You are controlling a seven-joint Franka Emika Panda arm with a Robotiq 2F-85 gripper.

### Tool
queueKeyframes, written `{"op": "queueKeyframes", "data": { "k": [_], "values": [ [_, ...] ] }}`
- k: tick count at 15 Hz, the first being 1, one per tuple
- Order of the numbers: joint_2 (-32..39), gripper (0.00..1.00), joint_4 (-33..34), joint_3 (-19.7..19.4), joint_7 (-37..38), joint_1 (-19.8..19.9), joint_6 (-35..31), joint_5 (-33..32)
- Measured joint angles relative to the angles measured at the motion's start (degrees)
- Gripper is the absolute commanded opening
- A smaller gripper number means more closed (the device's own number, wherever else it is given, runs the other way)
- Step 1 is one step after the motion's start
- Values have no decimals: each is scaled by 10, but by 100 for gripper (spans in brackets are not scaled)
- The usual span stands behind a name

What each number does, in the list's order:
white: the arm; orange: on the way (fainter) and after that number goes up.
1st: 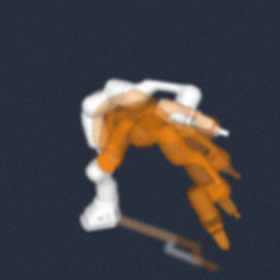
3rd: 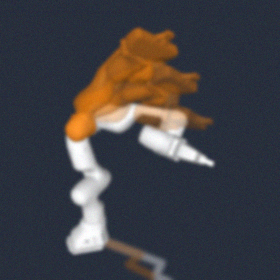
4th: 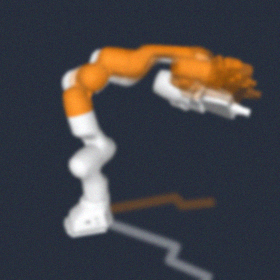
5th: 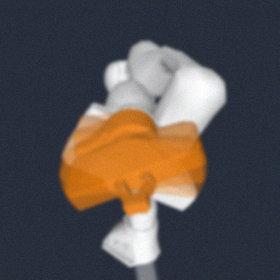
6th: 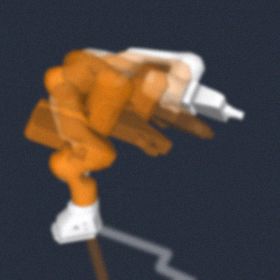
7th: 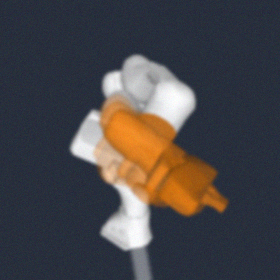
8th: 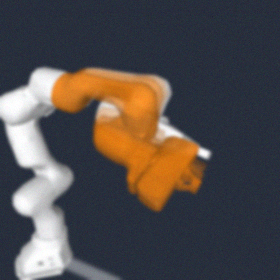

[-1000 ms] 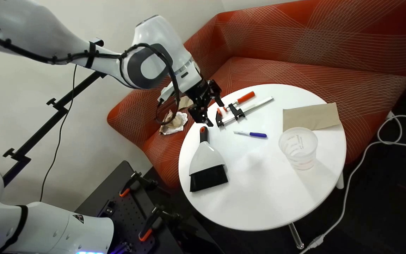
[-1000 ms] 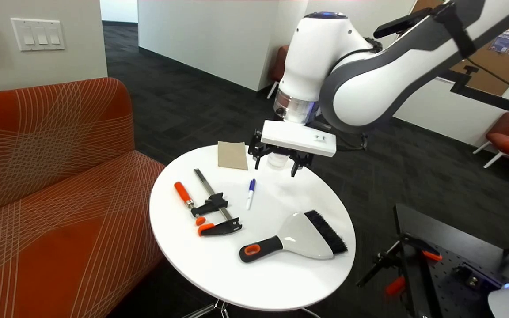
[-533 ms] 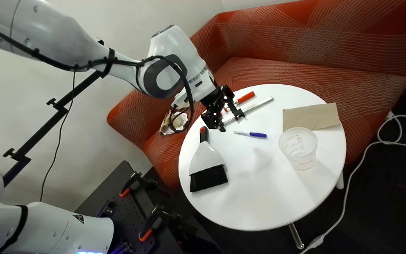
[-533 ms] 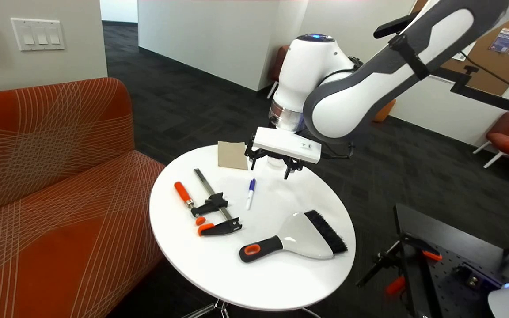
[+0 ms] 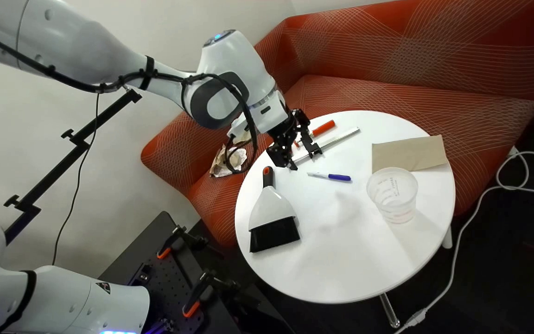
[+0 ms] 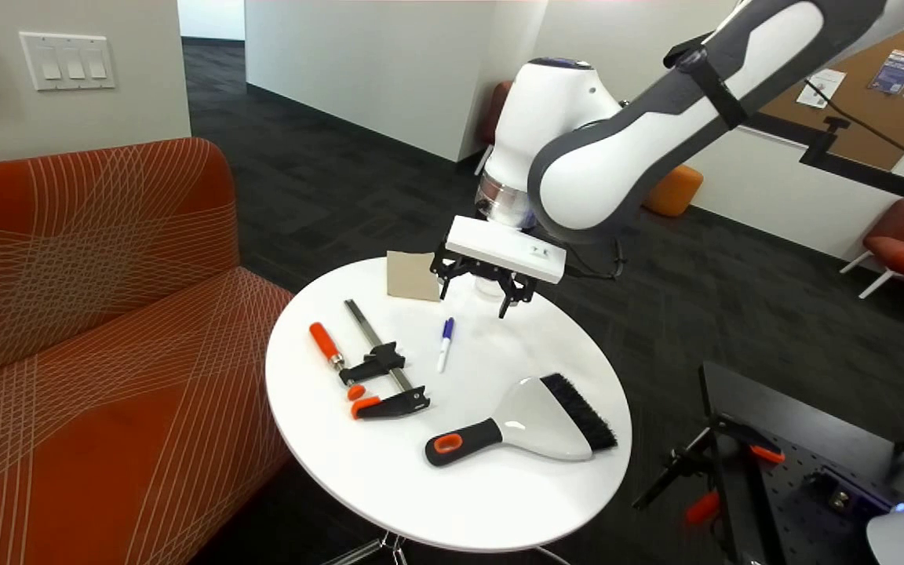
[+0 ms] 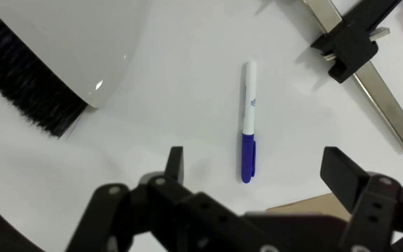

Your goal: Pick up the pen from the table and put it in the plastic cup. Pick up the pen from the plastic cup and put it back on the table. Pick up the plastic cup and move it to the left.

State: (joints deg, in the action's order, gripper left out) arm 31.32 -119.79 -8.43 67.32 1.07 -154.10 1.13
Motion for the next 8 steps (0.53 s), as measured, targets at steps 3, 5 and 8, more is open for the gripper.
{"op": "queueKeyframes", "data": {
  "k": [3,5,8],
  "values": [
    [10,100,24,22,-68,33,7,68],
    [27,100,47,24,-94,46,11,97],
    [62,100,81,22,-108,58,16,120]
  ]
}}
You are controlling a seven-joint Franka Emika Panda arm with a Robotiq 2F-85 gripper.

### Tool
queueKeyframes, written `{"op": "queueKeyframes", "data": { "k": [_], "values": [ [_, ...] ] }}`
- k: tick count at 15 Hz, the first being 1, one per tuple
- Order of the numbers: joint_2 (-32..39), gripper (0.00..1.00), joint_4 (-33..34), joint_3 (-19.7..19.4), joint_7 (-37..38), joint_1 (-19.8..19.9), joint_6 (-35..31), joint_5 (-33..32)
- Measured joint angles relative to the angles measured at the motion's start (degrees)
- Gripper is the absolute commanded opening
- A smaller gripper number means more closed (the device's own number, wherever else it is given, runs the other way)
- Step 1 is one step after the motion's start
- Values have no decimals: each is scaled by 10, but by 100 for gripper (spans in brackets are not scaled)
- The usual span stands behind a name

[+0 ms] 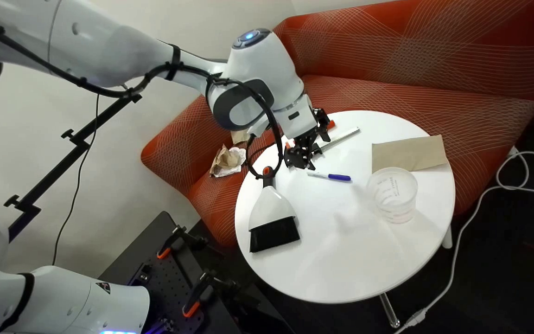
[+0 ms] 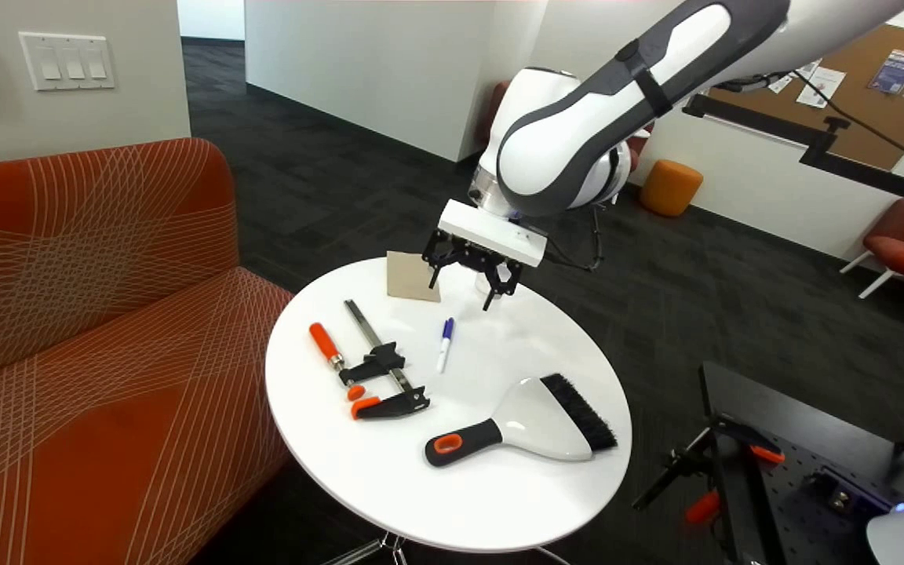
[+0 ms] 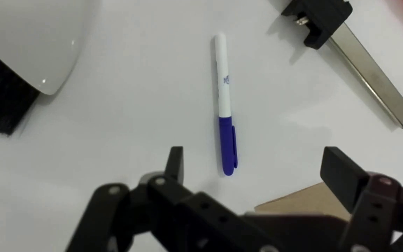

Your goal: Pick up the pen from the table and put it in the plastic cup. Pick up the pen from the plastic cup and put it back on the table. Pick up the plastic cup and move it to the left.

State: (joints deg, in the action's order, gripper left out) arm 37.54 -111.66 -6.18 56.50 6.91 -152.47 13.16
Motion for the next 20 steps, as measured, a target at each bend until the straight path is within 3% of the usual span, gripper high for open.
{"op": "queueKeyframes", "data": {
  "k": [13,14,15,17,20],
  "values": [
    [121,100,100,-22,1,1,2,10],
    [127,97,106,-23,1,1,2,10],
    [133,73,110,-24,1,1,2,10],
    [142,71,119,-25,1,1,2,11],
    [152,47,129,-25,1,1,3,11]
  ]
}}
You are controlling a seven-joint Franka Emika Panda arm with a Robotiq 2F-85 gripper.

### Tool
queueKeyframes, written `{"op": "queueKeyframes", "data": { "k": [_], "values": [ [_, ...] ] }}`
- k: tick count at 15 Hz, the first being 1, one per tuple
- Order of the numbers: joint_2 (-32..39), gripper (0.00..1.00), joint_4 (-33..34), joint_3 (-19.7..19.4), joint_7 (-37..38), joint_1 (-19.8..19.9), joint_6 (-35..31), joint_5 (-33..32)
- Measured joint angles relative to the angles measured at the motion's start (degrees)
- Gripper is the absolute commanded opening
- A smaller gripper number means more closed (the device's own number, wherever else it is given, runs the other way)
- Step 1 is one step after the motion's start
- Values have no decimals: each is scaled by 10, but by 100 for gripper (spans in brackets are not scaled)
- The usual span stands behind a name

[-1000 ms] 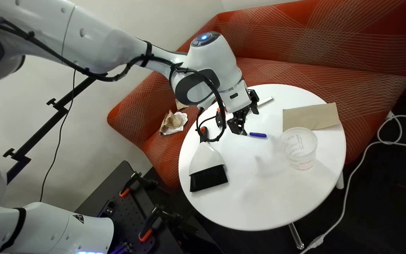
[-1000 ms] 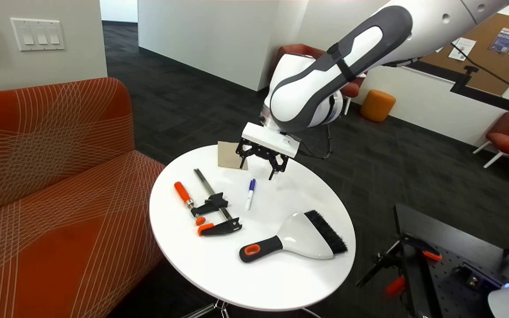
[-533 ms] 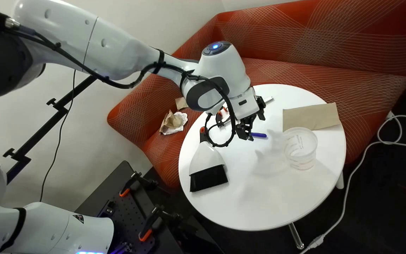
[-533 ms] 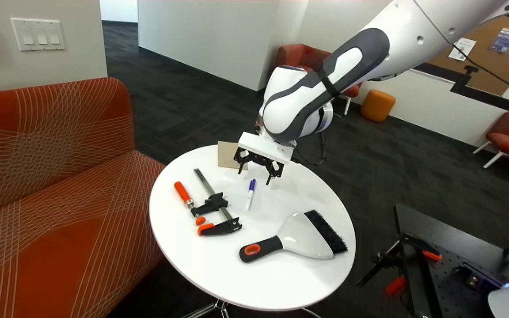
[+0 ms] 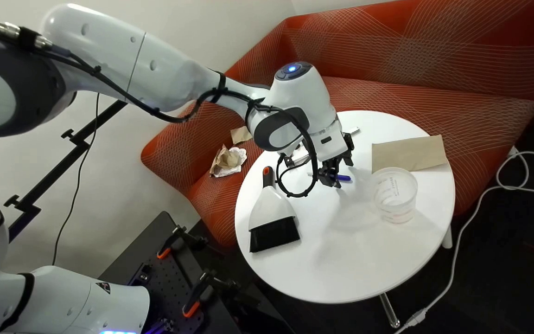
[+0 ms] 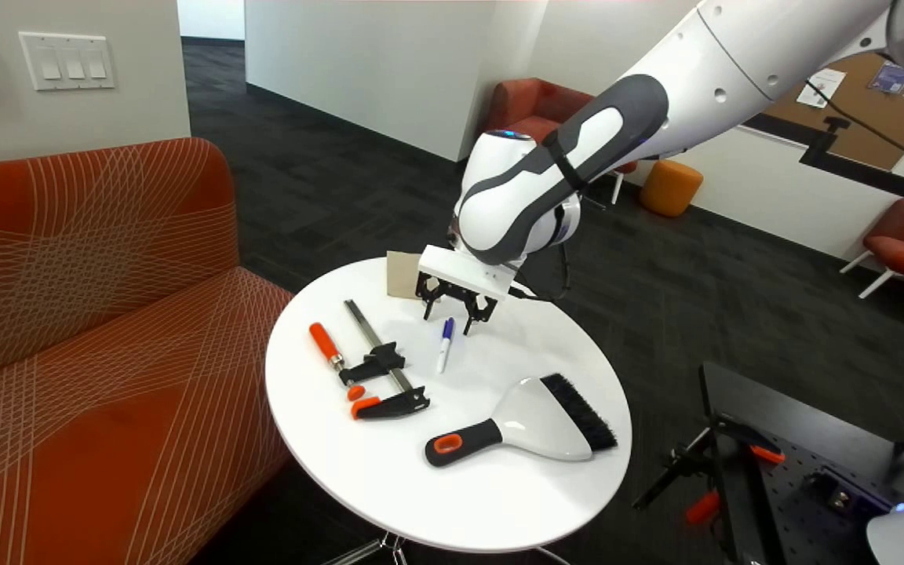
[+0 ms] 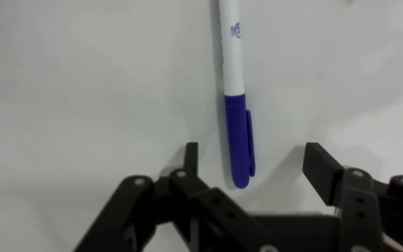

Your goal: Pick up the pen from the table and put it in the plastic cup. Pick up the pen from the plastic cup and put it back on the table. Pick up the plastic cup and move it to the left.

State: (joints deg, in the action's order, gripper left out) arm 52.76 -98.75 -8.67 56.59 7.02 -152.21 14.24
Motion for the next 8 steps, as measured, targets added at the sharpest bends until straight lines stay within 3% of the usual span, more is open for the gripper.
{"op": "queueKeyframes", "data": {
  "k": [6,8],
  "values": [
    [6,1,14,-2,0,0,8,0],
    [5,3,15,-3,0,0,11,0]
  ]
}}
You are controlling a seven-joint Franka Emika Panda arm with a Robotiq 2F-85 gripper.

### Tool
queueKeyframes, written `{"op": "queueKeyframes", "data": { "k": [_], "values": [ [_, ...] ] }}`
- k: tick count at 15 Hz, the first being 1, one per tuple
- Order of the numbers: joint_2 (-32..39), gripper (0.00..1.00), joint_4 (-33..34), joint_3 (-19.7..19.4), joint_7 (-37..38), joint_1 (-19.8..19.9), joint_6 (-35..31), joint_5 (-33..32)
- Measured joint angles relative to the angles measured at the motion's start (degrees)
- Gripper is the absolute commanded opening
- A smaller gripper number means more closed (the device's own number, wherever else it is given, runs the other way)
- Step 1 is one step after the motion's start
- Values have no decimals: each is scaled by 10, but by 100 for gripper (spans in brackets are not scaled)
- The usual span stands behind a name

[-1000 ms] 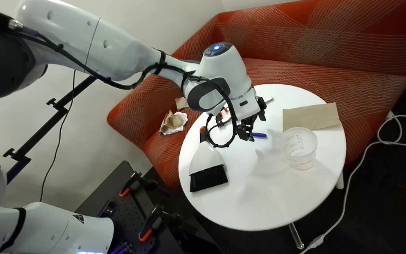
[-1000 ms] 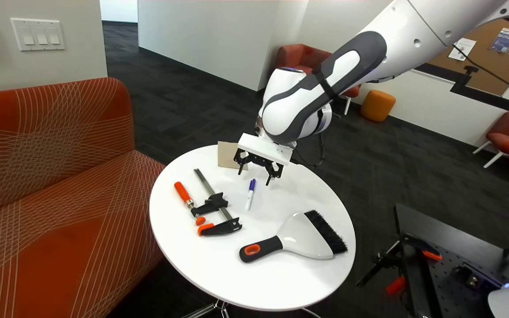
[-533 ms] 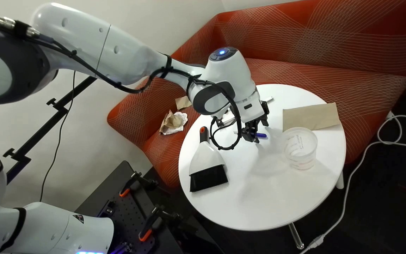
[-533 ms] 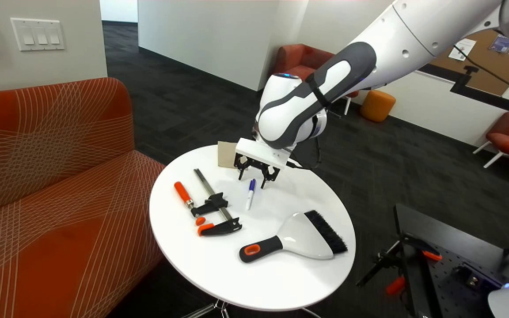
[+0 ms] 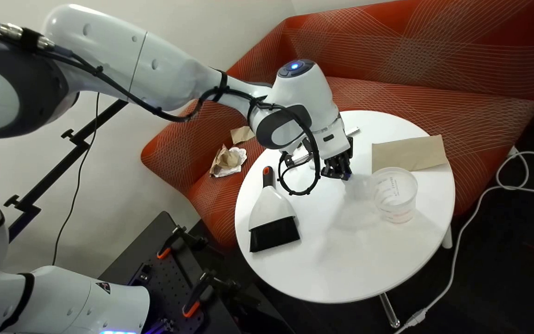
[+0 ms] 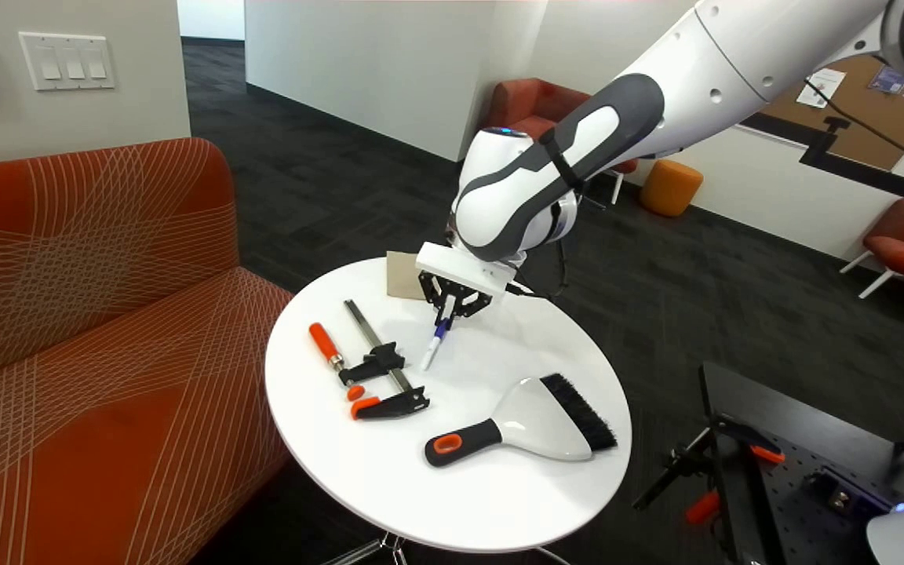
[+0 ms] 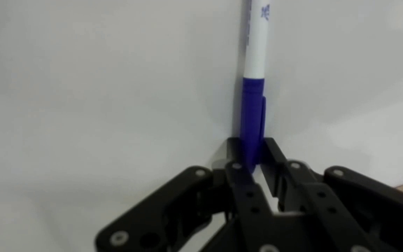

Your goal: Pick up the pen from the table and put it in the plastic cup. Pick up the pen from the plastic cup and put it back on the table. Pick up the plastic cup and move it to the left.

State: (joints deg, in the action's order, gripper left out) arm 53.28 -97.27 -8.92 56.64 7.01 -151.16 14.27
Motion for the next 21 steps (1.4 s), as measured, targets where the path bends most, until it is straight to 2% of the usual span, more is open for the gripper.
{"op": "queueKeyframes", "data": {
  "k": [6,12,16,21],
  "values": [
    [-18,5,-6,-10,11,-14,1,0],
    [-105,5,-52,-56,31,-57,2,-8],
    [-163,5,-89,-99,71,-90,2,-53],
    [-215,5,-128,-157,167,-139,2,-153]
  ]
}}
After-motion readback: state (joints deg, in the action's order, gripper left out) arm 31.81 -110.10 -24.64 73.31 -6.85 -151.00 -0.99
